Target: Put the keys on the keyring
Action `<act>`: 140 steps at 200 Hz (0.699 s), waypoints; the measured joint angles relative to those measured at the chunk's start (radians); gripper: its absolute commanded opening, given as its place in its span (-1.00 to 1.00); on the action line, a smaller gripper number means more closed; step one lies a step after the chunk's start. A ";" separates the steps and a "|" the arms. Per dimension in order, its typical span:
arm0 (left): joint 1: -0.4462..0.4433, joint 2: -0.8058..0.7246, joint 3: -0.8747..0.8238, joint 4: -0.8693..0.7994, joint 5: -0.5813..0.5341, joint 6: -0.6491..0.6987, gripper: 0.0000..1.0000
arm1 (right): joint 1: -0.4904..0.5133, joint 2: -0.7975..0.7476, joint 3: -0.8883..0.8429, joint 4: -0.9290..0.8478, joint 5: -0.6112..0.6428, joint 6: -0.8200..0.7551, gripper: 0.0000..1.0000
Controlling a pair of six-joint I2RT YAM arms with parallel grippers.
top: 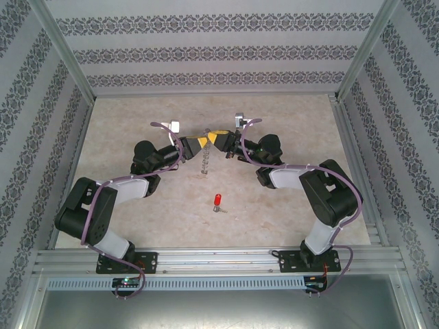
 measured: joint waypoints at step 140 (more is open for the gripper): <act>-0.011 0.010 0.000 0.023 -0.027 -0.006 -1.00 | 0.000 0.001 0.000 0.014 -0.010 0.000 -1.00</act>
